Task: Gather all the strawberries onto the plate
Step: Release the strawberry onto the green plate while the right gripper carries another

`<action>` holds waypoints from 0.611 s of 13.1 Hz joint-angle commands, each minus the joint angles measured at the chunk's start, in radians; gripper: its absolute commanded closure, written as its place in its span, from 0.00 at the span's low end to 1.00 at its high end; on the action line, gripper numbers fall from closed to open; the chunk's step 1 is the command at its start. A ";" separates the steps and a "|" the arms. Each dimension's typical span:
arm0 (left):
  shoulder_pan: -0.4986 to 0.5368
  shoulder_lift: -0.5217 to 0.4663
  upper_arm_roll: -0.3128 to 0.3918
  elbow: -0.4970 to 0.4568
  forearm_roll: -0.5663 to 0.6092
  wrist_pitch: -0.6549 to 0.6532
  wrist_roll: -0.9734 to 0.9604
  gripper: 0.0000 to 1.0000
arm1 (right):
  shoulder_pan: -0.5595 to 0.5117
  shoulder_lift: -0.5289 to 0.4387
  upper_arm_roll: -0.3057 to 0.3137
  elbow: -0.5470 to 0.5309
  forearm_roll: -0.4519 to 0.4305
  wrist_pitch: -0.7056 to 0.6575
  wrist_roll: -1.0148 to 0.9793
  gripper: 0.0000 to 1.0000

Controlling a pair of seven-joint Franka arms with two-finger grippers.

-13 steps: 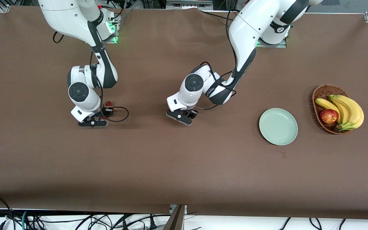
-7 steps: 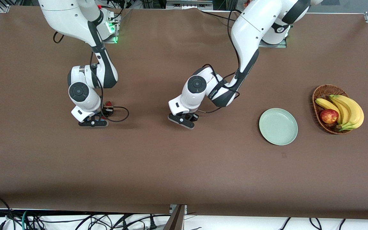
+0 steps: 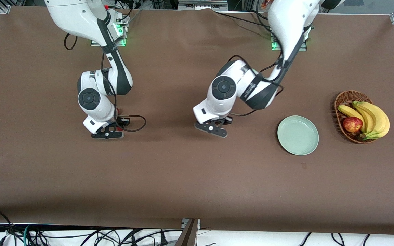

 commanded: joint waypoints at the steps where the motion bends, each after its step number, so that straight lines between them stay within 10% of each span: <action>1: 0.086 -0.065 -0.006 -0.021 0.027 -0.136 0.048 1.00 | 0.012 0.013 0.011 0.159 0.099 -0.154 0.033 0.84; 8: 0.457 -0.056 -0.005 -0.116 0.076 -0.109 0.483 1.00 | 0.098 0.226 0.218 0.534 0.133 -0.160 0.605 0.84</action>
